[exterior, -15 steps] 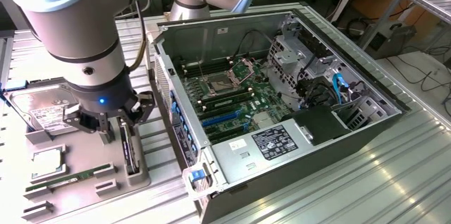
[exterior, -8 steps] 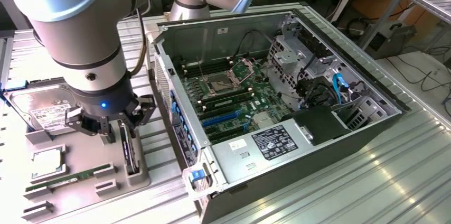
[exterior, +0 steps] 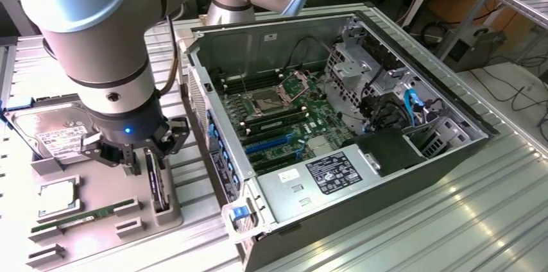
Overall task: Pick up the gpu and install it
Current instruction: 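Pick up the gpu and move the gpu toward the slot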
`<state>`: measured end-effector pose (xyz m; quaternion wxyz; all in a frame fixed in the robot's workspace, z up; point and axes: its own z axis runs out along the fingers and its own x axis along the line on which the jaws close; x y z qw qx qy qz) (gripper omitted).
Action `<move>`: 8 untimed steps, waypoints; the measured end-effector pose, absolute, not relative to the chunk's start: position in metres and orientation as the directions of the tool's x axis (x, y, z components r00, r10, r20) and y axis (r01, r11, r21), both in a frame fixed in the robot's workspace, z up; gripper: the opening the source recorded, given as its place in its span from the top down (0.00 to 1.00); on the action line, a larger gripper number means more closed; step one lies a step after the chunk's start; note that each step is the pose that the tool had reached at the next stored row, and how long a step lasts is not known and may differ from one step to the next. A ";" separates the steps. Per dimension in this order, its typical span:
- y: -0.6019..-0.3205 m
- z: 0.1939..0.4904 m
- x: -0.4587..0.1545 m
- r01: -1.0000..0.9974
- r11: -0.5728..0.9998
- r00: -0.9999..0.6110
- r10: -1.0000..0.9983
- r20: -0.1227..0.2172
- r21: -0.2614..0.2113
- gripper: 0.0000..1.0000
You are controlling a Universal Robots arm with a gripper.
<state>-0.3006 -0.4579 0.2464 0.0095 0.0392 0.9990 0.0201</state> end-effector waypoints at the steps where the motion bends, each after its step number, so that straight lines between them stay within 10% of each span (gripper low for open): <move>1: -0.458 0.246 -0.300 0.078 0.996 -0.997 0.079 -0.017 0.041 0.58; 8: -0.458 0.245 -0.299 0.023 0.999 -1.000 0.024 -0.016 0.041 0.74</move>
